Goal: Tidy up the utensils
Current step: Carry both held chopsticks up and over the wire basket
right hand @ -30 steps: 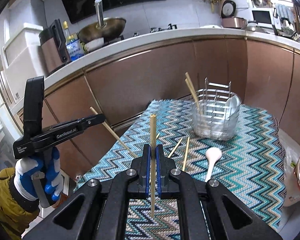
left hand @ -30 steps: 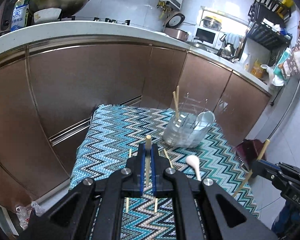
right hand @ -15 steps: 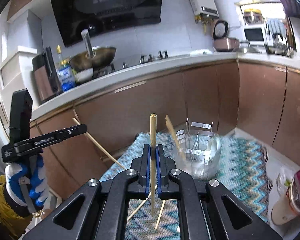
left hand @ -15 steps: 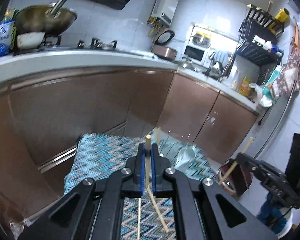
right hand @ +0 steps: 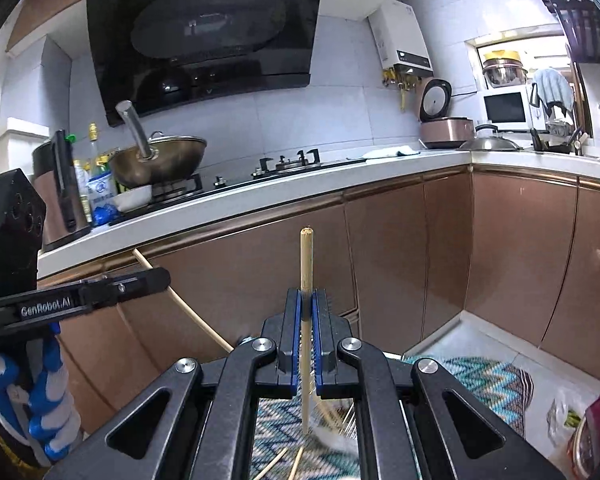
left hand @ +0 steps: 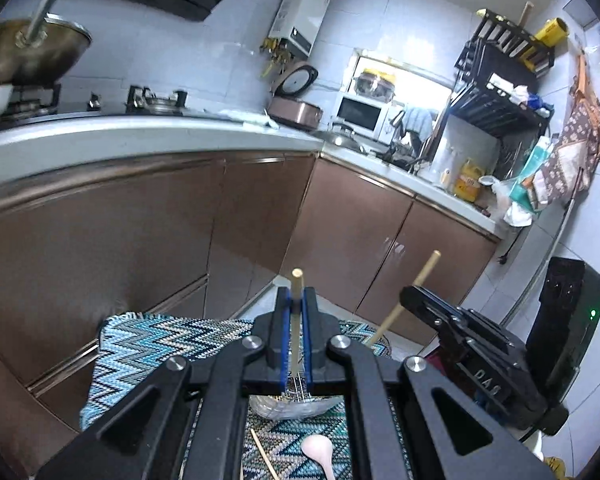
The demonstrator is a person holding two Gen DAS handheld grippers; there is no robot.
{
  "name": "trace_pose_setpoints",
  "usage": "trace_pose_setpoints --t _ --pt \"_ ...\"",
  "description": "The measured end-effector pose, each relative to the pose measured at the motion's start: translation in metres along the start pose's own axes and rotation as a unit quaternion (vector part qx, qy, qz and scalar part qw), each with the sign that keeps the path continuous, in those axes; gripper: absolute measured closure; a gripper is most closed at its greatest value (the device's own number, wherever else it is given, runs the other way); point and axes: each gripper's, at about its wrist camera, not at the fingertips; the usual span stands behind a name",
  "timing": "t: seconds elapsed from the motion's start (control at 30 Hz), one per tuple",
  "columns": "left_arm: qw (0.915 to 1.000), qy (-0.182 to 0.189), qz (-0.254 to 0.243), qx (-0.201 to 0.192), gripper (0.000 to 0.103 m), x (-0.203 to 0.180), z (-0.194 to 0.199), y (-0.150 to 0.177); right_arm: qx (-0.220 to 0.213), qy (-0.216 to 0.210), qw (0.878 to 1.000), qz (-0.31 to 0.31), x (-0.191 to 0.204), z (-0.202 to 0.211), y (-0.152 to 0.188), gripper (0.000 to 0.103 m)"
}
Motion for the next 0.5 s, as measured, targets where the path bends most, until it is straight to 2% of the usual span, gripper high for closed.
trace_pose_setpoints --t 0.27,0.4,0.5 --pt "0.9986 -0.018 0.008 0.049 0.098 0.016 -0.068 0.026 0.028 0.018 0.999 0.019 -0.009 -0.050 0.041 0.098" --pt "0.9975 -0.020 0.015 0.067 0.098 0.021 -0.084 0.037 0.041 0.017 0.999 0.008 -0.016 -0.057 0.055 0.097" --pt "0.9975 -0.018 0.013 0.067 0.096 0.019 -0.082 0.039 0.044 0.018 0.999 0.007 -0.017 -0.054 0.058 0.089"
Point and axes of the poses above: each gripper's, at about its wrist camera, not at the fingertips, and z roughly against the way its jaws point, x to its left, y to its underside, and after that the axes turned 6 degrees about y, right-handed
